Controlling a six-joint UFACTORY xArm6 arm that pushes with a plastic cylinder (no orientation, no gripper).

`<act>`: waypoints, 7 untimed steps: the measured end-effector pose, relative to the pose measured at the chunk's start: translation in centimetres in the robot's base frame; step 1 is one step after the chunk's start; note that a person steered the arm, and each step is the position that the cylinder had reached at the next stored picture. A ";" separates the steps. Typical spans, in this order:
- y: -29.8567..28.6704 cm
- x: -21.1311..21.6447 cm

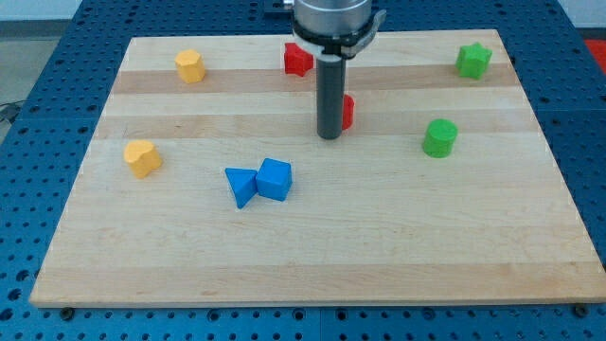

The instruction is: Push the red circle into the green circle

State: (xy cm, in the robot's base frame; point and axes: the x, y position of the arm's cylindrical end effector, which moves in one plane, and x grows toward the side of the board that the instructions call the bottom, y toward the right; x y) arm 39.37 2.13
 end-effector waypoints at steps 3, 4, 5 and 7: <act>-2.6 -4.6; -0.1 -6.3; 2.3 -4.1; 8.6 -0.7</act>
State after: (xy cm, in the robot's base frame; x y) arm 38.66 10.75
